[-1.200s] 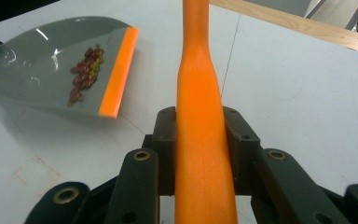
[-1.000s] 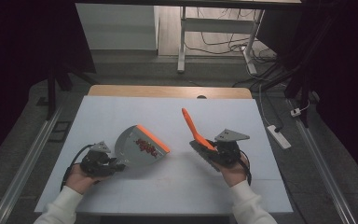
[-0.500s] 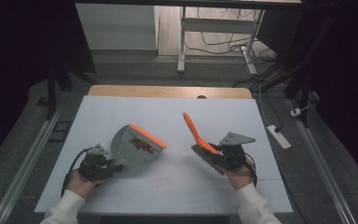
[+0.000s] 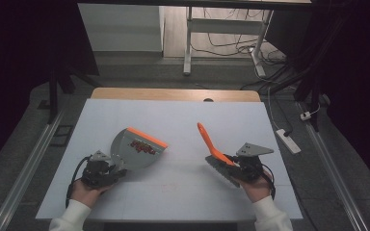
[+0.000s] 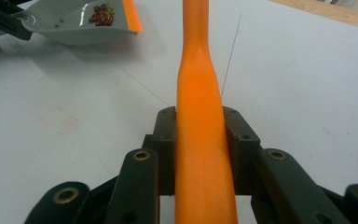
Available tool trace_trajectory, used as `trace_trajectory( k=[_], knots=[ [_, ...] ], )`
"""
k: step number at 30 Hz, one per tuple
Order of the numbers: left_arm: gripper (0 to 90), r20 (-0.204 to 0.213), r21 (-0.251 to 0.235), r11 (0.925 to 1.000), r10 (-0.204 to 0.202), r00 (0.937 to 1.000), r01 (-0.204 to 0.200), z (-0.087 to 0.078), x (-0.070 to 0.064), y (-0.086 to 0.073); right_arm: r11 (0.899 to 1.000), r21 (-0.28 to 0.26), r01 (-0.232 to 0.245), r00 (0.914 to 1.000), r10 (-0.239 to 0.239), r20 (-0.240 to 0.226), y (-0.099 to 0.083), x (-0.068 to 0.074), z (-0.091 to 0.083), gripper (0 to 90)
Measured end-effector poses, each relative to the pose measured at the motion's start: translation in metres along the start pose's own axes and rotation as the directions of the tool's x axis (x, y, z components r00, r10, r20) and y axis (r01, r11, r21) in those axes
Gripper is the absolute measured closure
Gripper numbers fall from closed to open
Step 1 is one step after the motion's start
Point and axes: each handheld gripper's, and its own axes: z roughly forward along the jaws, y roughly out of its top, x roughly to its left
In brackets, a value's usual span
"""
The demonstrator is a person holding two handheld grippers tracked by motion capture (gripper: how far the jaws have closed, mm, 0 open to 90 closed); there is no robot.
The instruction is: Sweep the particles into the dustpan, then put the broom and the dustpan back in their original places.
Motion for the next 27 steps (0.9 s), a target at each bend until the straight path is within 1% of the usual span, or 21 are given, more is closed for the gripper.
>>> trace_trajectory(
  k=[5, 8, 12, 16, 20, 24, 27],
  knots=[
    [62.1, 0.002, -0.002, 1.0000, -0.002, 1.0000, 0.002, 0.0002, -0.0008, -0.0010, 1.000, 0.007, 0.007, 1.0000, -0.007, 0.004, -0.0013, -0.0005, -0.0021, 70.2],
    [62.1, -0.003, 0.000, 1.0000, -0.001, 1.0000, 0.001, 0.0000, -0.0007, -0.0011, 1.000, 0.009, 0.007, 1.0000, -0.007, -0.004, -0.0013, -0.0004, -0.0017, 70.2],
    [62.1, -0.002, -0.016, 0.9997, -0.019, 0.9998, 0.019, -0.0020, 0.0011, -0.0011, 1.000, 0.008, 0.004, 0.9998, -0.004, -0.017, -0.0014, -0.0007, -0.0012, 70.2],
    [62.0, -0.019, -0.006, 0.9996, -0.029, 0.9994, 0.028, -0.0015, 0.0032, -0.0015, 1.000, 0.003, -0.003, 0.9997, 0.003, -0.025, -0.0017, -0.0034, -0.0014, 70.2],
    [62.0, -0.034, -0.019, 0.9986, -0.049, 0.9982, 0.049, -0.0044, 0.0053, -0.0035, 1.000, 0.016, -0.006, 0.9993, 0.006, -0.038, -0.0031, -0.0050, 0.0016, 70.2],
    [62.0, -0.060, -0.028, 0.9966, -0.080, 0.9950, 0.078, -0.0058, 0.0074, -0.0059, 1.000, 0.020, -0.009, 0.9984, 0.010, -0.055, -0.0029, -0.0040, 0.0018, 70.2],
    [62.0, -0.071, -0.034, 0.9939, -0.107, 0.9917, 0.105, -0.0067, 0.0069, -0.0085, 1.000, 0.019, -0.020, 0.9985, 0.021, -0.050, -0.0033, -0.0033, -0.0006, 70.2]
  ],
)
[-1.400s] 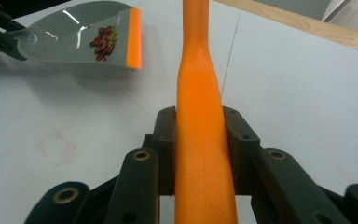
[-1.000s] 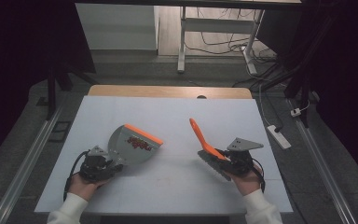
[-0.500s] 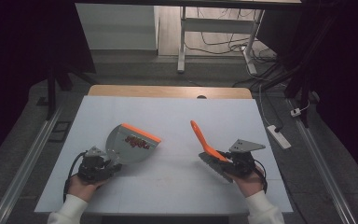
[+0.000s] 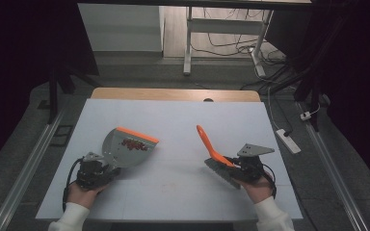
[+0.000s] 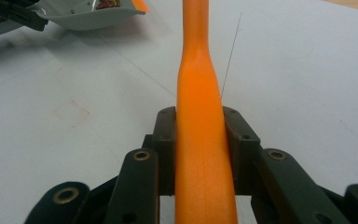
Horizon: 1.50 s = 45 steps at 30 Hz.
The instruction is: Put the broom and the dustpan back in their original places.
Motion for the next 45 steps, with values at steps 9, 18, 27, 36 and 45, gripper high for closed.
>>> trace_trajectory(
  k=[9, 18, 27, 36, 45],
  knots=[
    [62.0, -0.065, -0.015, 0.9983, -0.057, 0.9962, 0.056, -0.001, 0.000, -0.005, 1.000, 0.008, -0.028, 0.9994, 0.028, -0.020, -0.005, -0.002, -0.003, 70.2],
    [62.0, -0.123, -0.018, 0.9949, -0.101, 0.9873, 0.100, 0.008, -0.002, -0.003, 0.997, 0.037, -0.065, 0.9979, 0.065, 0.000, -0.012, -0.005, -0.004, 70.2],
    [61.9, -0.145, -0.025, 0.9851, -0.172, 0.9744, 0.170, 0.009, 0.000, -0.009, 0.996, 0.052, -0.073, 0.9973, 0.073, 0.007, -0.016, -0.004, -0.008, 70.2],
    [61.8, -0.179, -0.013, 0.9807, -0.194, 0.9645, 0.195, 0.013, -0.003, -0.009, 0.992, 0.082, -0.098, 0.9952, 0.097, 0.010, -0.021, -0.010, -0.005, 70.2],
    [59.0, -0.155, -0.019, 0.9785, -0.206, 0.9663, 0.206, 0.014, -0.006, -0.010, 0.984, 0.111, -0.136, 0.9882, 0.127, 0.085, -0.027, -0.029, -0.002, 67.1]
  ],
)
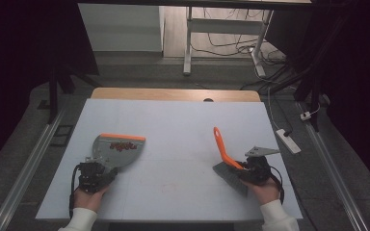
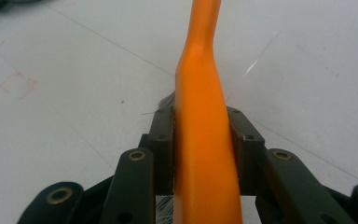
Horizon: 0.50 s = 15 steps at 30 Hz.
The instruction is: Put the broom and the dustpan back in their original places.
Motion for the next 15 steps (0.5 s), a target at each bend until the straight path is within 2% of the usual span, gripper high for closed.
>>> trace_trajectory(
  k=[2, 6, 9, 12, 15],
  knots=[
    [51.3, -0.001, 0.007, 0.9996, 0.029, 0.9996, -0.029, 0.000, 0.000, 0.000, 1.000, 0.007, -0.020, 0.9998, 0.020, -0.003, 0.000, -0.004, 0.001, 65.5],
    [41.1, -0.014, -0.004, 0.9987, 0.050, 0.9986, -0.050, -0.003, 0.000, -0.001, 0.999, 0.045, -0.028, 0.9993, 0.027, 0.027, -0.001, -0.011, 0.007, 58.9],
    [33.9, -0.029, -0.011, 0.9978, 0.066, 0.9974, -0.066, -0.006, 0.000, -0.003, 0.997, 0.053, -0.050, 0.9985, 0.049, 0.027, -0.002, -0.014, 0.009, 56.1],
    [31.3, -0.032, -0.029, 0.9959, 0.085, 0.9959, -0.086, -0.011, 0.001, -0.003, 0.996, 0.069, -0.054, 0.9969, 0.050, 0.061, -0.002, -0.017, 0.011, 50.4],
    [29.8, -0.028, -0.050, 0.9936, 0.100, 0.9946, -0.101, -0.017, 0.002, -0.003, 0.993, 0.083, -0.089, 0.9946, 0.084, 0.061, -0.004, -0.023, 0.014, 48.1]
  ],
)
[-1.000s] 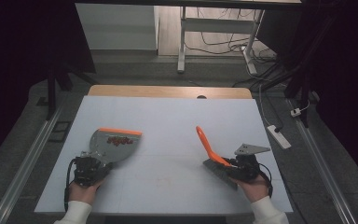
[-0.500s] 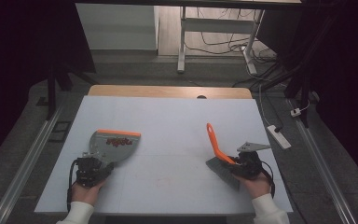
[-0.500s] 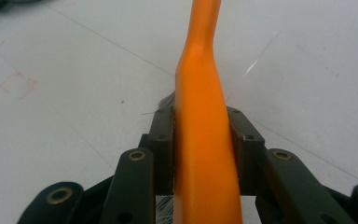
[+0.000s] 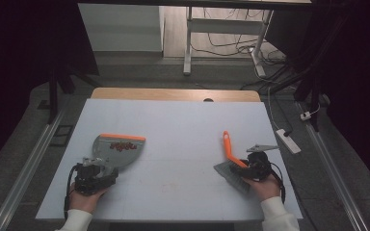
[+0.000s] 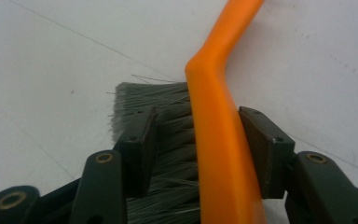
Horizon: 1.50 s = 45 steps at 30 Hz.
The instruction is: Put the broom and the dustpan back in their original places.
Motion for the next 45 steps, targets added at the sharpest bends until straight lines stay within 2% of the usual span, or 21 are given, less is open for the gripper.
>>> trace_trajectory(
  k=[3, 5, 9, 12, 15, 18, 20, 24, 26, 29, 33, 35, 38, 41, 45],
  knots=[
    [28.9, 0.003, -0.001, 0.9998, 0.022, 0.9998, -0.022, -0.004, 0.001, 0.001, 1.000, 0.016, -0.006, 0.9996, 0.006, 0.026, -0.001, -0.002, 0.002, 43.7],
    [28.3, 0.010, 0.001, 0.9993, 0.036, 0.9993, -0.036, -0.006, 0.002, 0.002, 1.000, 0.020, 0.011, 0.9982, -0.012, 0.059, -0.002, -0.001, 0.002, 43.4],
    [28.7, 0.032, -0.013, 0.9975, 0.069, 0.9971, -0.069, -0.010, 0.002, 0.003, 1.000, 0.009, 0.006, 0.9985, -0.007, 0.055, -0.002, -0.001, 0.000, 43.6],
    [28.6, 0.019, -0.012, 0.9956, 0.094, 0.9954, -0.093, -0.013, 0.002, 0.004, 1.000, 0.000, 0.009, 0.9982, -0.009, 0.060, -0.002, 0.000, -0.001, 43.1],
    [28.0, 0.019, -0.017, 0.9946, 0.103, 0.9945, -0.102, -0.016, 0.003, 0.005, 0.999, -0.030, 0.022, 0.9968, -0.020, 0.078, -0.001, 0.002, -0.006, 42.1],
    [28.4, 0.033, -0.034, 0.9907, 0.133, 0.9905, -0.132, -0.021, 0.001, 0.007, 0.997, -0.063, 0.039, 0.9972, -0.035, 0.066, 0.001, 0.005, -0.012, 42.4],
    [29.0, 0.055, -0.053, 0.9838, 0.174, 0.9832, -0.171, -0.023, -0.001, 0.008, 0.995, -0.071, 0.070, 0.9963, -0.066, 0.056, 0.001, 0.008, -0.014, 43.2],
    [29.7, 0.121, -0.076, 0.9673, 0.250, 0.9607, -0.242, -0.024, -0.003, 0.013, 0.988, -0.087, 0.126, 0.9919, -0.125, 0.024, 0.000, 0.013, -0.017, 43.5],
    [29.7, 0.155, -0.081, 0.9638, 0.264, 0.9520, -0.254, -0.022, -0.004, 0.016, 0.985, -0.100, 0.144, 0.9895, -0.144, 0.004, 0.001, 0.016, -0.018, 43.6],
    [29.9, 0.200, -0.078, 0.9552, 0.295, 0.9342, -0.285, -0.016, -0.005, 0.018, 0.979, -0.119, 0.166, 0.9850, -0.170, -0.028, 0.002, 0.022, -0.018, 43.9],
    [29.8, 0.236, -0.064, 0.9425, 0.334, 0.9126, -0.328, -0.009, -0.007, 0.020, 0.969, -0.118, 0.218, 0.9732, -0.225, -0.048, 0.001, 0.031, -0.017, 44.0],
    [29.8, 0.255, -0.066, 0.9392, 0.342, 0.9042, -0.337, -0.008, -0.007, 0.021, 0.966, -0.114, 0.230, 0.9686, -0.239, -0.069, 0.000, 0.036, -0.015, 44.0],
    [29.9, 0.278, -0.068, 0.9301, 0.365, 0.8884, -0.361, -0.008, -0.007, 0.020, 0.961, -0.121, 0.247, 0.9617, -0.259, -0.091, 0.000, 0.041, -0.014, 44.0],
    [30.0, 0.289, -0.073, 0.9246, 0.378, 0.8793, -0.374, -0.009, -0.008, 0.018, 0.956, -0.140, 0.257, 0.9573, -0.272, -0.099, -0.001, 0.046, -0.015, 44.0],
    [30.5, 0.283, -0.078, 0.9241, 0.380, 0.8804, -0.374, -0.011, -0.008, 0.016, 0.950, -0.144, 0.276, 0.9519, -0.291, -0.095, -0.002, 0.050, -0.016, 44.0]
  ],
)
